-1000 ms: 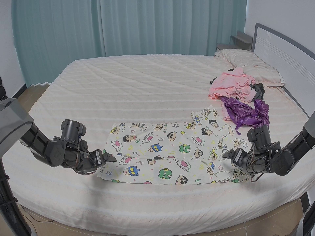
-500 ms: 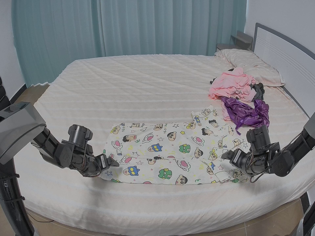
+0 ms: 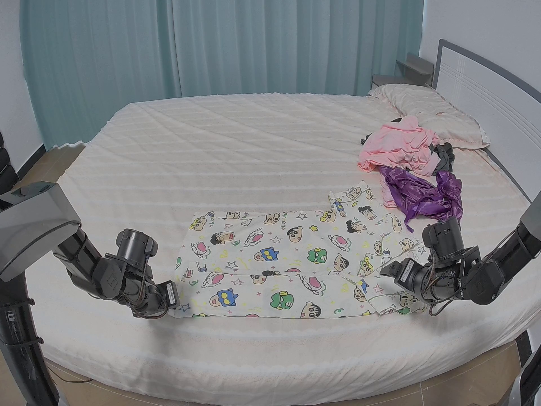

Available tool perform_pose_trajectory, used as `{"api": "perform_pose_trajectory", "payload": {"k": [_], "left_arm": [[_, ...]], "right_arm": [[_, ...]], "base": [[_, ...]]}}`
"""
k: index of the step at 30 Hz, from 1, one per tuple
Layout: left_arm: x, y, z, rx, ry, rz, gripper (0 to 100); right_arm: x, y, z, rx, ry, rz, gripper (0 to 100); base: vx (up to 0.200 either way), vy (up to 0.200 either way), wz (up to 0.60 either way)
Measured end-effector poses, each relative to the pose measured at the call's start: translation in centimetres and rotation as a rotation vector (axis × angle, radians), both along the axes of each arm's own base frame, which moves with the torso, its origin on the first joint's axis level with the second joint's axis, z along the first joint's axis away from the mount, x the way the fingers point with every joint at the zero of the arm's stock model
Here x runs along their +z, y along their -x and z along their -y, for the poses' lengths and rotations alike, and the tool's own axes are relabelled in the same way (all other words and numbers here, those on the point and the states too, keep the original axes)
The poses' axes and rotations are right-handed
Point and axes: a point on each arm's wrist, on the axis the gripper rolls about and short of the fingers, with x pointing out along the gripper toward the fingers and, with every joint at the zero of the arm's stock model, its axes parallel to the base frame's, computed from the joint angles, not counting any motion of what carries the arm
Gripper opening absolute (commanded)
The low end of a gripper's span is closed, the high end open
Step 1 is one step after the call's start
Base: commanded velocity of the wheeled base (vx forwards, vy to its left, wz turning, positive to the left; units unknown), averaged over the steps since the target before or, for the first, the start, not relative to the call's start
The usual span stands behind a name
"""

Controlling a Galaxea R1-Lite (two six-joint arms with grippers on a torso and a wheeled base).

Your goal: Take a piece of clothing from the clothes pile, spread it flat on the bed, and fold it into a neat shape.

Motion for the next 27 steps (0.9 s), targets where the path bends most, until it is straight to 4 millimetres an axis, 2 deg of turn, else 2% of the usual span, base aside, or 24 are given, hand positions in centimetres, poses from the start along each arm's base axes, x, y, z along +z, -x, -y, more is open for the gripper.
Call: {"api": "perform_pose_trajectory", "payload": {"k": [10, 11, 18, 27], "left_arm": [[0.7, 2.2, 0.2, -0.016, -0.007, -0.017, 0], [0.8, 2.3, 0.2, -0.017, -0.008, -0.018, 100], [1.0, 2.2, -0.1, -0.004, -0.016, -0.005, 100], [3.3, -0.7, -0.1, 0.002, 0.04, 0.116, 100]], "right_arm": [[-0.5, -0.1, 0.2, -0.005, 0.007, -0.016, 100], [-0.5, -0.1, 0.2, -0.006, 0.007, -0.016, 100], [-0.4, 0.0, 0.2, -0.006, 0.007, -0.014, 100], [0.2, 0.1, 1.1, -0.008, 0.018, 0.003, 100]], "base": [[0.0, 0.0, 0.0], [0.0, 0.0, 0.0], [0.0, 0.0, 0.0], [0.0, 0.0, 0.0]]}}
